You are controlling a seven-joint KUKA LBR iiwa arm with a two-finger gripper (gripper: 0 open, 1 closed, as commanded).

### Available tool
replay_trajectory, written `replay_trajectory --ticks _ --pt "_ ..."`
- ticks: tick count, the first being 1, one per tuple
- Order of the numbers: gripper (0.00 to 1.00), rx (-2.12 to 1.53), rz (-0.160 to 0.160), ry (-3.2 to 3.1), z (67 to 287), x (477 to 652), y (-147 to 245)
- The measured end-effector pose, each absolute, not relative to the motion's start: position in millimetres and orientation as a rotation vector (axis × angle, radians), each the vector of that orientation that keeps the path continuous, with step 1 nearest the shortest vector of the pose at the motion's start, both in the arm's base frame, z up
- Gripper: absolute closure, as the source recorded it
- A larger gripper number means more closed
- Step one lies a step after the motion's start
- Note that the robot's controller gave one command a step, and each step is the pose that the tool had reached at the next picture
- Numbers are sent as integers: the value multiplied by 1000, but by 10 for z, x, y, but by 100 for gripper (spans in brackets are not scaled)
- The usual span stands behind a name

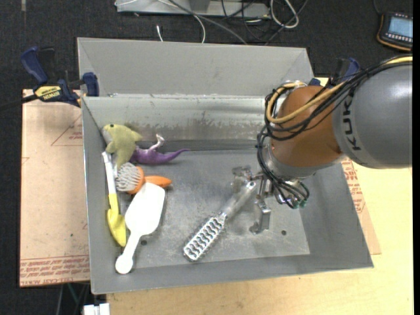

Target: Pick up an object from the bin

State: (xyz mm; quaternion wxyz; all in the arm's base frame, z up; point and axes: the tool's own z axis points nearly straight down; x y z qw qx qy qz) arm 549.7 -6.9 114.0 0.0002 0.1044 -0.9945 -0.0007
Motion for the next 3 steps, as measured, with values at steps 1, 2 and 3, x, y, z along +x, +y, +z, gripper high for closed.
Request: replay_trajectory --ticks 1,2,3 --pt "0 386 -1 -3122 1059 5209 -138" --pt "0 823 -1 -3041 710 5545 -11" --pt "100 390 -3 -3125 790 6319 -168"
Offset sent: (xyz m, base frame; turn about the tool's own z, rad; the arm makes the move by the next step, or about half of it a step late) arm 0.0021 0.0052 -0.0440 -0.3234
